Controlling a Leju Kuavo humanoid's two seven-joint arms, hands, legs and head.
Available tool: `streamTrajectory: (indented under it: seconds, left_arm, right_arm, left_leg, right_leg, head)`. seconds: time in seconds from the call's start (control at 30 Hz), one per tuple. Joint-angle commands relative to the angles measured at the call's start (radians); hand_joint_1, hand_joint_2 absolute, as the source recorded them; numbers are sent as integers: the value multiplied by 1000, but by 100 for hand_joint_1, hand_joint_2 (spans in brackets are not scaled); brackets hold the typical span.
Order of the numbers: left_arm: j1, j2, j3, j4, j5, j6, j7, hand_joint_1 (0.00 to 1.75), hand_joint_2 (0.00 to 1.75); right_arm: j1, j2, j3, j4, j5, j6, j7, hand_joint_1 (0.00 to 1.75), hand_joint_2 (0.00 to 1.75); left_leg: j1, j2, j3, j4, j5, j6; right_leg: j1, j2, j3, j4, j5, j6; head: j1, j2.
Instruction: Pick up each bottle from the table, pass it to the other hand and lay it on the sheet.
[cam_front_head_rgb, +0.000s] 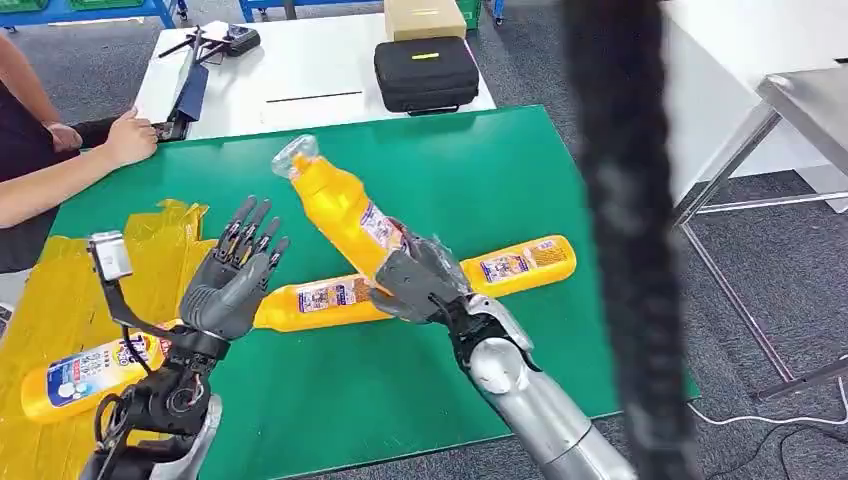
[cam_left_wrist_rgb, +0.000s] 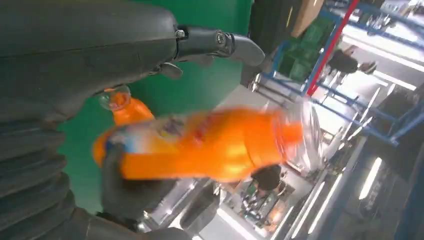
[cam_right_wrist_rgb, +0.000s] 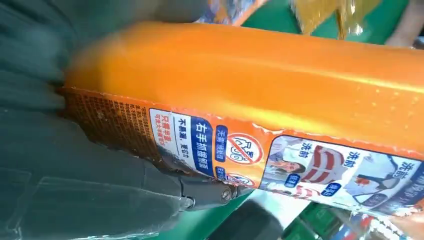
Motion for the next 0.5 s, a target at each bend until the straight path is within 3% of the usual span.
streamTrajectory:
  seconds: [0.03, 0.23, 0.5]
  left_arm:
    - [-137, -37, -65, 174, -7, 43, -7, 0, 175]
    - [-143, -39, -50, 197, -31, 98, -17, 0, 175]
    - [-160, -46, -92, 235, -82, 140, -13, 0, 175]
  right_arm:
    - [-118, 29, 192, 225, 28, 15, 4, 175, 175]
    - [-142, 53, 291, 291, 114, -24, 29, 175, 175]
    - [-181, 84, 326, 318, 137, -17, 64, 175, 175]
  left_leg:
    - [1, 0, 3, 0, -1, -2]
    - [2, 1, 4, 0, -2, -4]
    - [1, -1, 2, 1, -1, -3]
  right_leg:
    - [1, -1, 3, 0, -1, 0]
    - [1, -1, 5, 0, -2, 0]
    - [2, -2, 3, 1, -2, 0]
  head:
    - [0, 0]
    - [0, 0]
    - [0, 0]
